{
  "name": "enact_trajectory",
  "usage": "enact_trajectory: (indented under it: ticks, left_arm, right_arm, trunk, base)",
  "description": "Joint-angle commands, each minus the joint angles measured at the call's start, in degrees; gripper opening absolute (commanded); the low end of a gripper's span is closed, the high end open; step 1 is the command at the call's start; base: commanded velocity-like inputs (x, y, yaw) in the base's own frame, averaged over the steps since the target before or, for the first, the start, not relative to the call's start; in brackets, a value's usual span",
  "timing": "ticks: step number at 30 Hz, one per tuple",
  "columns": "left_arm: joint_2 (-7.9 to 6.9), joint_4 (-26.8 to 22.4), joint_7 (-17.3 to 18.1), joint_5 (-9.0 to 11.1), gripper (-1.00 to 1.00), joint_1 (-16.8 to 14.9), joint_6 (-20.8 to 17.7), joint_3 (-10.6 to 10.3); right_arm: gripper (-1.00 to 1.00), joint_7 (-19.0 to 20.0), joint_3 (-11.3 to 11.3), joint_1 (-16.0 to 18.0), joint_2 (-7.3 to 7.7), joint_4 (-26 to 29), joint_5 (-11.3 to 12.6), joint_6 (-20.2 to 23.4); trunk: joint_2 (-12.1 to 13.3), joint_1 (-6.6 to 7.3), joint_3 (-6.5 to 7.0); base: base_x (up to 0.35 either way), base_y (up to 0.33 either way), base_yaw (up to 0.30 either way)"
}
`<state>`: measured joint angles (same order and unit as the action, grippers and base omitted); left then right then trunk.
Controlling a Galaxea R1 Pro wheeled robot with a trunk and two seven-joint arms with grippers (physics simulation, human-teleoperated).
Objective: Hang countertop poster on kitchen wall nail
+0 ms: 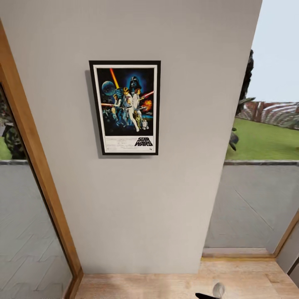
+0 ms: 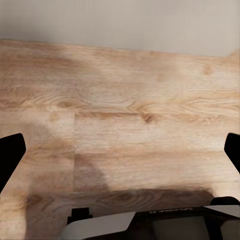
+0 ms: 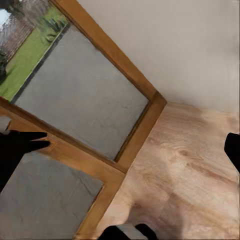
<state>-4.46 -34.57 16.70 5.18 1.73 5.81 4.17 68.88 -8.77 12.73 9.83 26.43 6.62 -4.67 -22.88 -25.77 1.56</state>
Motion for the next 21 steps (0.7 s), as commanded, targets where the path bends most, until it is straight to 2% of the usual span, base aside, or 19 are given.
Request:
enact_trajectory:
  ticks: [1,2,4,16,21]
  left_arm:
    - [0.05,0.0,0.32,0.53,1.0,0.02,-0.16,0.01]
    - [0.12,0.01,0.28,0.53,1.0,0.02,-0.23,-0.22]
    - [0.18,0.02,0.23,0.53,1.0,0.02,-0.34,-0.48]
    - [0.16,0.06,0.26,0.53,1.0,0.02,-0.07,-0.03]
    - [0.11,0.1,0.22,0.53,1.0,0.02,-0.05,0.08]
  right_arm:
    - [1.0,-2.89,-0.04,-0.02,0.32,-3.56,-0.02,-3.18]
    - [1.0,-5.71,0.08,-0.07,0.53,-5.75,-0.05,-4.91]
    - [1.0,-8.49,0.2,-0.11,0.7,-7.69,-0.09,-6.41]
    - [1.0,-12.33,0.41,-0.16,0.84,-9.82,-0.16,-8.03]
    - [1.0,-16.17,0.43,-0.16,0.72,-10.67,-0.12,-8.04]
  trunk:
    - [-0.04,-0.02,0.01]
    - [-0.04,-0.02,0.01]
    - [-0.04,-0.02,0.01]
    - [-0.04,-0.02,0.01]
    - [-0.04,-0.02,0.01]
  base:
    - [-0.011,0.0,0.0]
    - [-0.007,0.0,0.0]
    - [-0.005,0.0,0.0]
    - [-0.001,0.0,0.0]
    - [0.0,0.0,0.0]
